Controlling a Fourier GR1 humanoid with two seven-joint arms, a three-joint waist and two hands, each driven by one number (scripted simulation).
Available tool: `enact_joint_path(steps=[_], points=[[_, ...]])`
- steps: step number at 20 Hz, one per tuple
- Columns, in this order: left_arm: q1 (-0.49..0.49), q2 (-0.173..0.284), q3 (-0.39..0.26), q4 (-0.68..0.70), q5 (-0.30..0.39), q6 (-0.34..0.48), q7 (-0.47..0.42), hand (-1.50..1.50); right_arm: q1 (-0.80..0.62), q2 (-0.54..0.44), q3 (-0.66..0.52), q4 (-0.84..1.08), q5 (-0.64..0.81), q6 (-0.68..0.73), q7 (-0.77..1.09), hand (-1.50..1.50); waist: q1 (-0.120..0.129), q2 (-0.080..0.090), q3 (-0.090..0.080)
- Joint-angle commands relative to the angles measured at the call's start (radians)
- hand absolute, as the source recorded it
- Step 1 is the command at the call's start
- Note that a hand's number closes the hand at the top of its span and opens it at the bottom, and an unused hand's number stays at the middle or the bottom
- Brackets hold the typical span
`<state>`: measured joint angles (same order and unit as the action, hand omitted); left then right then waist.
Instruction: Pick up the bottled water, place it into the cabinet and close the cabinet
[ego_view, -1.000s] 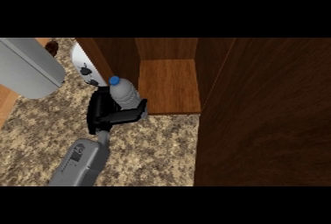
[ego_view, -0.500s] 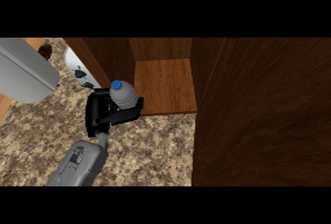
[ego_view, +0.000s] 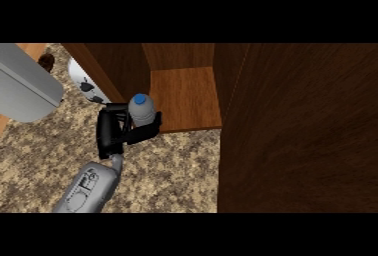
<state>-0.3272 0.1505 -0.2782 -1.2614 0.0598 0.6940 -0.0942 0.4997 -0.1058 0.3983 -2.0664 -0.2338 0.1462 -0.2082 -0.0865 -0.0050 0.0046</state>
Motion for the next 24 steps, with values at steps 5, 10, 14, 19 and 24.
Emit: enact_joint_path(steps=[5,10,14,19,24], points=[[-0.281,0.039,-0.014,0.247,-0.114,0.006,0.059,1.50,-0.029,-0.009,-0.032,-0.003,-0.017,0.006,0.004,-1.50,-0.038,0.033,-0.004],[-0.306,0.044,-0.013,0.267,-0.134,0.050,0.102,-1.50,-0.033,0.018,0.018,0.011,0.010,-0.009,0.008,-1.50,-0.043,0.035,-0.005],[-0.286,0.040,-0.035,0.262,-0.146,0.074,0.110,-1.50,-0.058,0.000,-0.014,0.019,-0.002,0.000,0.024,-1.50,-0.044,0.039,-0.005],[-0.278,0.059,-0.036,0.262,-0.125,0.060,0.130,-1.50,-0.025,-0.010,-0.010,0.014,-0.015,0.014,0.003,-1.50,-0.045,0.036,-0.005],[-0.292,0.073,-0.032,0.237,-0.100,0.055,0.132,-1.50,-0.013,-0.003,0.010,0.026,0.006,0.010,-0.013,-1.50,-0.047,0.035,-0.006]])
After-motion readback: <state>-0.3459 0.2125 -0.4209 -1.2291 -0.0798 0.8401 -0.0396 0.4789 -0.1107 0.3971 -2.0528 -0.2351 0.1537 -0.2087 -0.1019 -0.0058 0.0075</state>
